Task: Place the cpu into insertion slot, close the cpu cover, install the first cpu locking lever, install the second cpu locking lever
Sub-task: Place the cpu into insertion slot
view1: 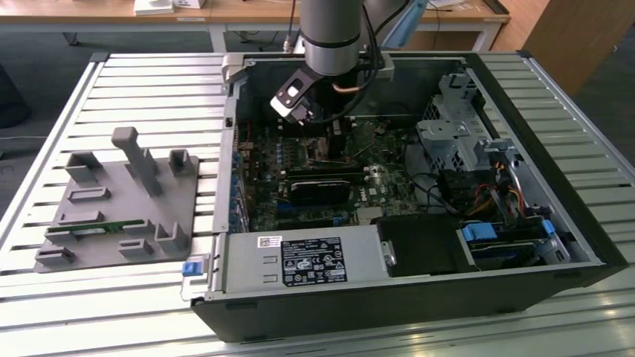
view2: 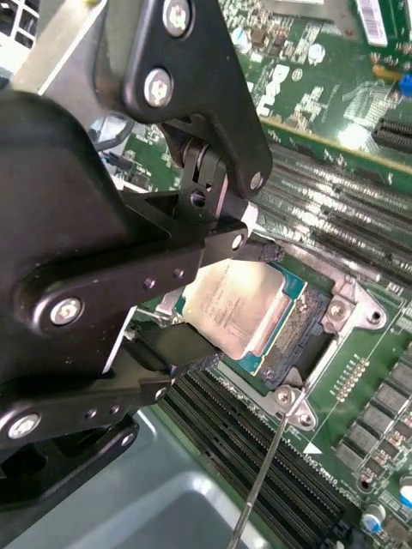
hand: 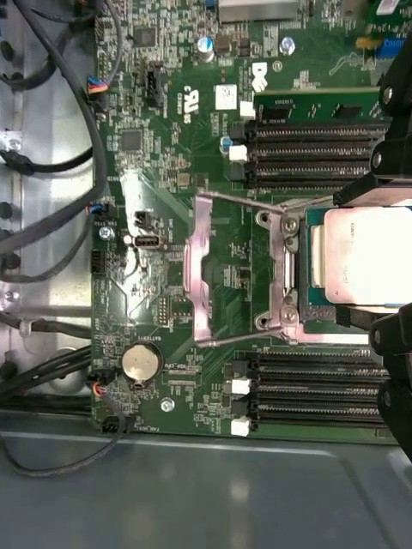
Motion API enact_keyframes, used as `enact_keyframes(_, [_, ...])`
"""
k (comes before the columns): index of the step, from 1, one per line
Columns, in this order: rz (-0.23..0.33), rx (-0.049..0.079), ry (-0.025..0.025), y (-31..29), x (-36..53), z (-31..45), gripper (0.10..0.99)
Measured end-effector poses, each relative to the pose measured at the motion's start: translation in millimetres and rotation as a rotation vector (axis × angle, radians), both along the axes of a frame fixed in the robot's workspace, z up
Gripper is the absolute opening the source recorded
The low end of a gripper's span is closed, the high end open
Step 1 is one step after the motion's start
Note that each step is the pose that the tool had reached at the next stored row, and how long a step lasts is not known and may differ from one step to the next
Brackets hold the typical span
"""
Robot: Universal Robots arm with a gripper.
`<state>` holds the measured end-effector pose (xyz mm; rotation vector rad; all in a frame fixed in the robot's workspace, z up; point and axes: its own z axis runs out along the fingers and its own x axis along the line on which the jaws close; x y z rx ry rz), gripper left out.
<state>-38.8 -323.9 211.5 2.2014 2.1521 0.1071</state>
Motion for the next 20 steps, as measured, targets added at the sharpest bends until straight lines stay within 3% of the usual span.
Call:
enact_keyframes(4, [-0.008, 0.0, -0.0002, 2.8, -0.2, -3.6, 0.537])
enact_keyframes(20, [-0.011, 0.0, -0.0001, 3.5, -2.4, -13.9, 0.537])
